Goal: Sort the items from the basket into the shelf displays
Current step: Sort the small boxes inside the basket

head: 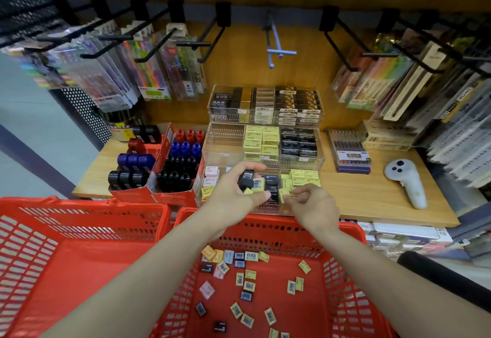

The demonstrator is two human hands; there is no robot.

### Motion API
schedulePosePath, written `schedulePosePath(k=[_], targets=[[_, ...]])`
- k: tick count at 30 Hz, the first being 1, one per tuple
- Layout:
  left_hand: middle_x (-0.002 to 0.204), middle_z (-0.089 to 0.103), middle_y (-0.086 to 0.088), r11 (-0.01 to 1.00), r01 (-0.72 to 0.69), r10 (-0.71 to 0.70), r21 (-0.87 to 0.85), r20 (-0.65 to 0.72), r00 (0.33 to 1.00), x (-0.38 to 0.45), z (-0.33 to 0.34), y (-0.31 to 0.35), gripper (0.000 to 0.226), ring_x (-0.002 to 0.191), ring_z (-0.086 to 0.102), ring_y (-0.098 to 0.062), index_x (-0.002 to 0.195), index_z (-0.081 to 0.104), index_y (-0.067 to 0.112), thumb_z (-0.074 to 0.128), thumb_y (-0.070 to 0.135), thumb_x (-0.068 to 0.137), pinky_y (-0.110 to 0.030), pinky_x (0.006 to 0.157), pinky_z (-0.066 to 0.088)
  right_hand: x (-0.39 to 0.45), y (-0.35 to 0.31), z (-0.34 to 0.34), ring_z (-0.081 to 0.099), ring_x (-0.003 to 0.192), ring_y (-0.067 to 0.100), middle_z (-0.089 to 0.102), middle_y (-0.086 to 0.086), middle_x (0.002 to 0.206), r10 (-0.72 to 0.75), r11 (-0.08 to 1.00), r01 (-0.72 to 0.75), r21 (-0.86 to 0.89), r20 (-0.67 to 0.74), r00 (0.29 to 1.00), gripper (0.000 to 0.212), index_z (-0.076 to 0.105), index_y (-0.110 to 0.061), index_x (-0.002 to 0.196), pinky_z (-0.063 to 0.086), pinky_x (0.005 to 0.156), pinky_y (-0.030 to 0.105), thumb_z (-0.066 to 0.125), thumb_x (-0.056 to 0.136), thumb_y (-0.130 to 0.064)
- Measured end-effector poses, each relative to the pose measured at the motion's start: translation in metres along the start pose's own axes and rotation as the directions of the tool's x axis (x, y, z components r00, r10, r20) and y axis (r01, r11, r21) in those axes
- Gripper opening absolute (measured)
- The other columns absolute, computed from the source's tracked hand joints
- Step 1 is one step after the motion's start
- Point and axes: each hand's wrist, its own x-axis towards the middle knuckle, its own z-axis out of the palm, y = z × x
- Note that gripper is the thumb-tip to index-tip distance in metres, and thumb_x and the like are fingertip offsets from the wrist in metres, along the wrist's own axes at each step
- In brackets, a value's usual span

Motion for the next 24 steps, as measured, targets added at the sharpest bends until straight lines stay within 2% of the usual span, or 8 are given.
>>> schedulePosePath(k=[3,6,8,12,15,17,19,24], targets=[[0.117,0.051,0.016,0.992,0.067,-0.070,-0.111,-0.017,0.997,0.0002,0.0019,-0.0003,0.044,0.071,0.058,-0.021,0.114,0.062,0.038,0.075,0.008,0.086,-0.025,0.070,0.055,-0.0005,0.0019,0.0010,0.064,0.086,0.014,0.062,-0.018,0.070,-0.027,0.999,0.027,-0.021,0.008,1.000,0.024,0.052,-0.035,0.085,0.048,0.091,0.042,0.071,0.083,-0.050],[0.108,0.059,0.006,0.991,0.089,-0.093,-0.102,-0.038,0.995,0.0003,0.0027,-0.0011,0.045,0.067,0.058,-0.023,0.115,0.062,0.037,0.076,0.006,0.085,-0.032,0.072,0.054,-0.0016,0.0014,0.0014,0.058,0.082,0.011,0.063,-0.017,0.082,-0.109,0.991,0.106,-0.080,-0.038,0.993,0.038,0.049,-0.033,0.096,0.044,0.085,0.037,0.070,0.079,-0.061],[0.100,0.062,0.004,0.993,0.089,-0.093,-0.075,-0.042,0.995,-0.0003,0.0025,-0.0001,0.045,0.063,0.059,-0.019,0.113,0.062,0.040,0.077,0.008,0.084,-0.029,0.072,0.054,-0.0021,-0.0018,0.0025,0.060,0.080,0.012,0.063,-0.016,0.076,-0.140,0.986,0.135,-0.101,-0.039,0.989,0.040,0.051,-0.031,0.102,0.045,0.085,0.037,0.071,0.079,-0.056],[0.101,0.061,0.010,0.995,0.085,-0.087,-0.050,-0.043,0.995,-0.0011,0.0032,0.0008,0.046,0.062,0.061,-0.017,0.110,0.062,0.044,0.078,0.010,0.083,-0.023,0.070,0.055,-0.0042,-0.0039,0.0001,0.065,0.074,0.016,0.064,-0.013,0.069,-0.111,0.991,0.109,-0.083,-0.028,0.993,0.039,0.056,-0.026,0.107,0.053,0.078,0.036,0.073,0.079,-0.046],[0.095,0.056,0.014,0.995,0.091,-0.092,-0.043,-0.042,0.995,-0.0008,0.0048,0.0001,0.045,0.067,0.063,-0.019,0.110,0.063,0.044,0.078,0.011,0.083,-0.031,0.076,0.057,-0.0041,-0.0014,-0.0045,0.066,0.075,0.018,0.067,-0.010,0.072,-0.100,0.988,0.097,-0.121,-0.019,0.995,0.038,0.062,-0.025,0.105,0.055,0.076,0.035,0.073,0.077,-0.048],[0.090,0.056,0.010,0.995,0.093,-0.095,-0.041,-0.038,0.995,-0.0008,0.0060,-0.0002,0.045,0.068,0.063,-0.021,0.110,0.063,0.043,0.078,0.010,0.083,-0.040,0.082,0.058,-0.0026,-0.0018,-0.0067,0.067,0.079,0.019,0.068,-0.009,0.073,-0.106,0.981,0.100,-0.164,-0.023,0.994,0.039,0.065,-0.026,0.109,0.053,0.076,0.033,0.070,0.079,-0.050],[0.091,0.058,0.005,0.995,0.092,-0.093,-0.042,-0.031,0.995,-0.0010,0.0064,0.0007,0.045,0.066,0.062,-0.020,0.109,0.063,0.043,0.078,0.010,0.083,-0.041,0.082,0.058,-0.0006,-0.0034,-0.0070,0.068,0.084,0.020,0.071,-0.007,0.076,-0.115,0.972,0.107,-0.211,-0.024,0.993,0.041,0.065,-0.026,0.114,0.052,0.080,0.033,0.068,0.081,-0.051],[0.109,0.068,-0.016,0.995,0.096,-0.097,-0.040,-0.023,0.995,-0.0018,0.0072,0.0049,0.045,0.067,0.062,-0.021,0.108,0.063,0.045,0.078,0.011,0.083,-0.043,0.085,0.056,0.0028,-0.0059,-0.0033,0.067,0.089,0.020,0.071,-0.005,0.081,-0.187,0.934,0.169,-0.314,-0.030,0.982,0.042,0.060,-0.025,0.116,0.048,0.087,0.035,0.065,0.084,-0.052]])
